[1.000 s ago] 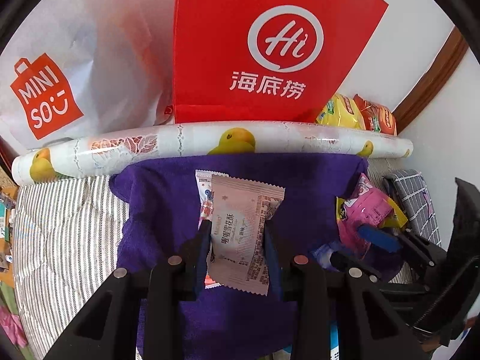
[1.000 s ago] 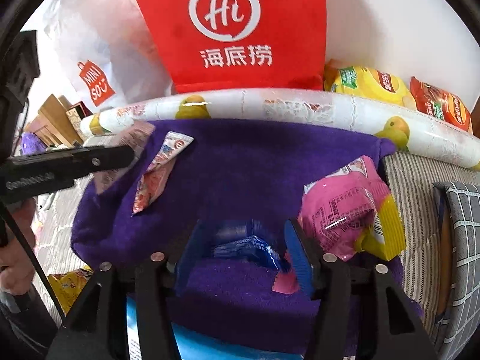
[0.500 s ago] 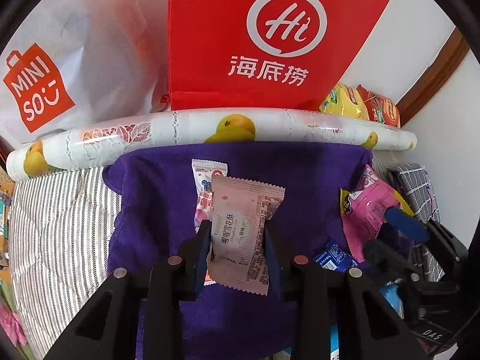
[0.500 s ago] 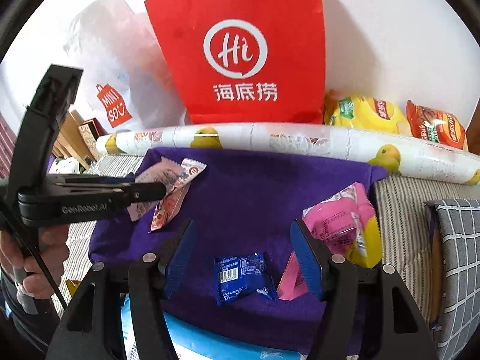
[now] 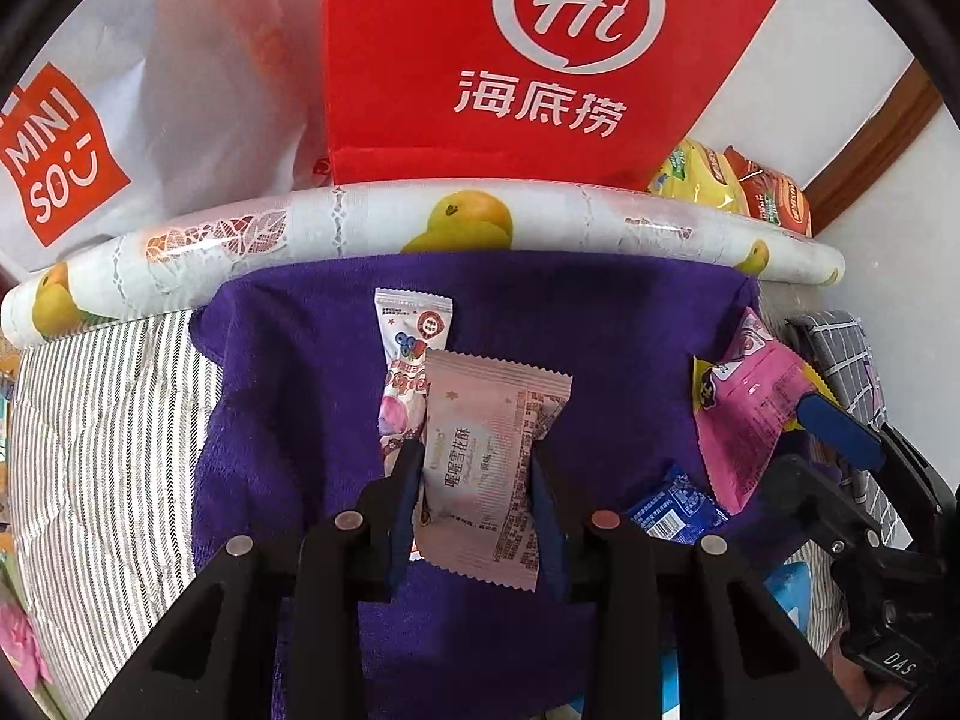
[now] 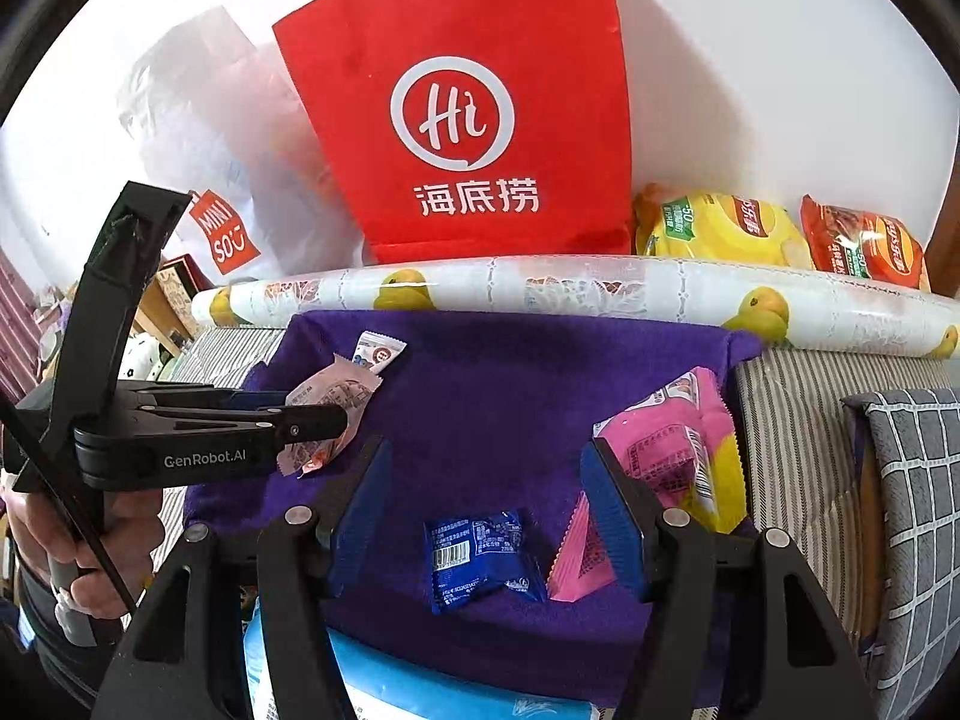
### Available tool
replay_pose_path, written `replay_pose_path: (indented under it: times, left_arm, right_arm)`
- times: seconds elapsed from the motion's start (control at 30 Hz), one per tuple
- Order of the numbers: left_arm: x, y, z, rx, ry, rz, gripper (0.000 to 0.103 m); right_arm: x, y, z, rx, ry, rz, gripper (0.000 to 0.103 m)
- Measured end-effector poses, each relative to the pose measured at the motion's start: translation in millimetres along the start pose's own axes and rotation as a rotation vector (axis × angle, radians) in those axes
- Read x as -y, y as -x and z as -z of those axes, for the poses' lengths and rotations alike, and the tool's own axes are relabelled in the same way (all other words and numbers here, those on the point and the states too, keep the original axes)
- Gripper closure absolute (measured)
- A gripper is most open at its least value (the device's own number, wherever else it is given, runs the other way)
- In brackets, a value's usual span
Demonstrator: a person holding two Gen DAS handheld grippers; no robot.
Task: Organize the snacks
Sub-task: 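Open the left gripper to drop the pale pink sachet onto the towel, then move both tools back from the towel to the snack pile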
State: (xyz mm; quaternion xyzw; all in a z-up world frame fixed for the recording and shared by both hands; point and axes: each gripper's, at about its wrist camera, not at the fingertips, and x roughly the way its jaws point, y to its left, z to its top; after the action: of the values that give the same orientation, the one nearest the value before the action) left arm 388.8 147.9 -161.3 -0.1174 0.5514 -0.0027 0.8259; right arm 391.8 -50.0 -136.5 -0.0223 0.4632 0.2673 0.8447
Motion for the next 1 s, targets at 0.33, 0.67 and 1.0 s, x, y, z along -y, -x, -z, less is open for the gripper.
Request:
replay_pose_path:
  times: [0.33,0.67,1.0]
  left_arm:
    - [1.6,10.2,-2.3,0.025,-0.010,0.050,0.061]
    - [1.1,38.5,-4.5,0.089,-0.003,0.070,0.054]
    - [31.0,79.1,7.9,0.174,-0.066,0.060,0.054]
  right_arm:
    - [0.4,-2.0,0.4,-0.004,-0.010,0.004,0.039]
    - [-1.1,15.3,-0.8,0.029,-0.059,0.029,0.038]
    - [0.9,61.5,23.3,0.029,-0.086,0.124,0.033]
